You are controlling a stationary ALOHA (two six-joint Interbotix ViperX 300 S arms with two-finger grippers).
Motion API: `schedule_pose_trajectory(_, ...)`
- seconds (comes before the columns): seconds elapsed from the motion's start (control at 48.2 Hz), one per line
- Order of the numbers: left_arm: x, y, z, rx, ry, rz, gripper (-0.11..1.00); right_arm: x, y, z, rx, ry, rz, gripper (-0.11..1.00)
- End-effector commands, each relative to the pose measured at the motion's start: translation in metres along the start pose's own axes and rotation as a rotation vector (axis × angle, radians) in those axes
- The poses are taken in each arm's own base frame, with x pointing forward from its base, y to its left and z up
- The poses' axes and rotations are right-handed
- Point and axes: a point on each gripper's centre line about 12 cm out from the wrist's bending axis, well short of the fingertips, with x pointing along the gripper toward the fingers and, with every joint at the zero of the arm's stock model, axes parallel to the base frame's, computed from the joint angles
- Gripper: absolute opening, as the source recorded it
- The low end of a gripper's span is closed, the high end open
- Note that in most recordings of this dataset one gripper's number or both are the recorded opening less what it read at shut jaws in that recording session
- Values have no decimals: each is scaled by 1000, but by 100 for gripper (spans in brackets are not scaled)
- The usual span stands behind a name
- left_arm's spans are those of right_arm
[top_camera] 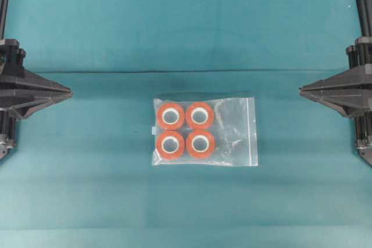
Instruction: Hand over the clear zip bag and make it stand upright.
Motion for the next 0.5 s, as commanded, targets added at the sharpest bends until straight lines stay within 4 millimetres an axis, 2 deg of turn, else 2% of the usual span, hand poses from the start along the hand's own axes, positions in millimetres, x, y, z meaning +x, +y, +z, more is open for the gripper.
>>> schedule_pose_trajectory(0.0, 7, -1, 1, 1, 9, -7, 14, 4, -3, -1, 44, 10, -16, 9)
schedule_pose_trajectory(0.062, 9, -1, 2, 1, 12, -7, 9, 8, -9, -7, 185, 71, -61, 11)
schedule_pose_trajectory(0.145, 11, -1, 4, 1, 18, -7, -1, 15, -16, -18, 371, 171, -125, 1)
schedule_pose_trajectory(0.311, 14, -2, 10, 10, 52, -9, -1, 28, -20, -34, 550, 329, -183, 0)
schedule_pose_trajectory(0.477, 17, -1, 15, 11, 94, -4, -1, 34, -27, -46, 827, 364, -277, 0)
